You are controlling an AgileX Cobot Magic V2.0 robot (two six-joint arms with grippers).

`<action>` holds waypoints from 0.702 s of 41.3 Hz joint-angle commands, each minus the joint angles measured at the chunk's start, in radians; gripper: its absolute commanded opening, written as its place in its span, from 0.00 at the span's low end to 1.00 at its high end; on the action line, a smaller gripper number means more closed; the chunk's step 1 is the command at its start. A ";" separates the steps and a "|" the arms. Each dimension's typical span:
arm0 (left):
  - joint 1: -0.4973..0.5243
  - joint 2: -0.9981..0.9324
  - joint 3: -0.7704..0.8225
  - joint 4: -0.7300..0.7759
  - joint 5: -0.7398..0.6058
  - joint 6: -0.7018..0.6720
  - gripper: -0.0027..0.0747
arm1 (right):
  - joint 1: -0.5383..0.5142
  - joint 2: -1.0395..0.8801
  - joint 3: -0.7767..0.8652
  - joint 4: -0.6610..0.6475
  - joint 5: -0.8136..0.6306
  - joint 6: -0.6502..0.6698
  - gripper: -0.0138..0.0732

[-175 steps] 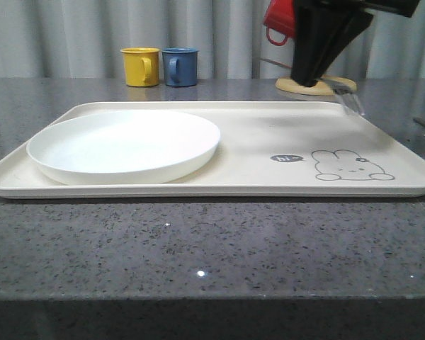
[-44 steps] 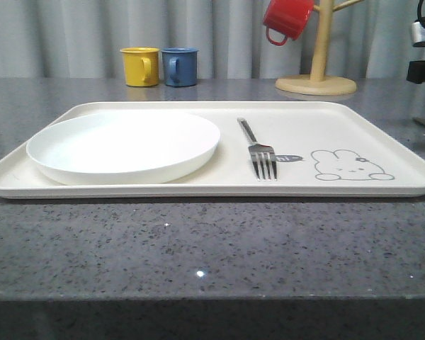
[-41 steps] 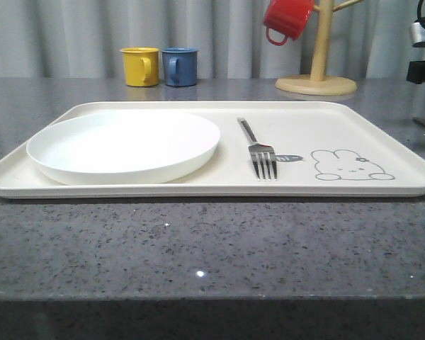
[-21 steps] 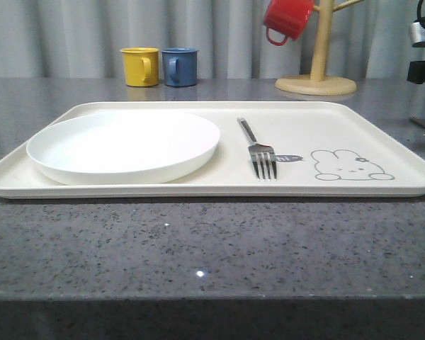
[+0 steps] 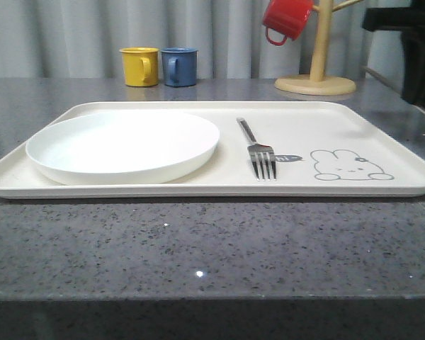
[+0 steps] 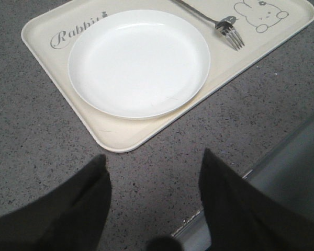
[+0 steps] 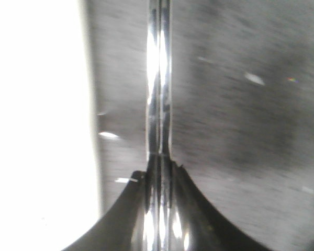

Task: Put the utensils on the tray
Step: 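Lower the chopsticks onto the tray next to the fork and release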

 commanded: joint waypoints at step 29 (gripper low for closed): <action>-0.008 0.002 -0.026 -0.008 -0.072 -0.008 0.51 | 0.200 0.079 -0.050 0.225 -0.018 0.151 0.28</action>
